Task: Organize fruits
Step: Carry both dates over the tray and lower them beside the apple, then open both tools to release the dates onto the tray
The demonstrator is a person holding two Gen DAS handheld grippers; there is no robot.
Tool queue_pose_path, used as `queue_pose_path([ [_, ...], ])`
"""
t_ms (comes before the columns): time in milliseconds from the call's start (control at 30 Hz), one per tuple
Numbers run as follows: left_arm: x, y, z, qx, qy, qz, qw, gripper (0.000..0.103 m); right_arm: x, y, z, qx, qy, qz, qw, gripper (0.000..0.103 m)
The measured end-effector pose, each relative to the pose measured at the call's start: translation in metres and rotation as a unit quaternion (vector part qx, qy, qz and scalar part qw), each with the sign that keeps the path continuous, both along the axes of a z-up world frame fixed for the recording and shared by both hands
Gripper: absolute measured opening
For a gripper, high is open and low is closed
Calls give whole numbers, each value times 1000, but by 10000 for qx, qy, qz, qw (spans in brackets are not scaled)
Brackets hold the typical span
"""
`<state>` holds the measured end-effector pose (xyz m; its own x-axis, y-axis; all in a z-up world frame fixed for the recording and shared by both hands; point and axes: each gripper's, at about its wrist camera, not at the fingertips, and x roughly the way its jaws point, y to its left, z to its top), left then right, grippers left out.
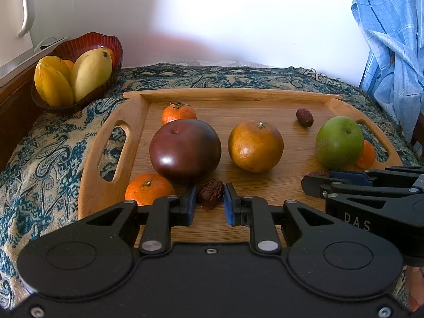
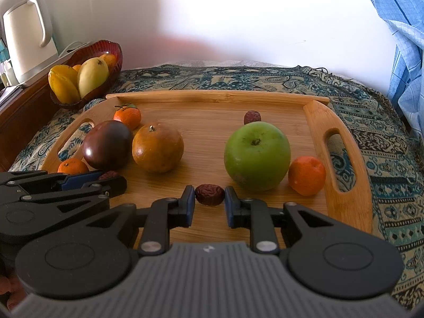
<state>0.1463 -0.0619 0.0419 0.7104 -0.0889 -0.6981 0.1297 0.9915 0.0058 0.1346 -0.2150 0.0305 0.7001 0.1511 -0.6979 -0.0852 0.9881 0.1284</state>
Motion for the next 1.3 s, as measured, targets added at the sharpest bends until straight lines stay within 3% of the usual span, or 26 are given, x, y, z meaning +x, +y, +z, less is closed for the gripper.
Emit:
queue_pose_path([
  [500,-1,1,0,-14,2,-20,10000,23,-1,-1,0,71,-36,-32,10000,42],
  [767,-5,2,2,-18,8,-69,10000,34,-6,-2,1,107,-71,-74,9999,42],
  [833,-7,2,2,16,7,-57,10000,35,-8,-1,1,59,-113,-57,9999,50],
  [1100,-17,6,10,-55,-22,-81,9999,40,-16,0,5,31,-244,-27,9997,51],
  [1300,-30,8,20,-19,-173,-139,9998,50,-32,-2,14,86,-470,-57,9988,57],
])
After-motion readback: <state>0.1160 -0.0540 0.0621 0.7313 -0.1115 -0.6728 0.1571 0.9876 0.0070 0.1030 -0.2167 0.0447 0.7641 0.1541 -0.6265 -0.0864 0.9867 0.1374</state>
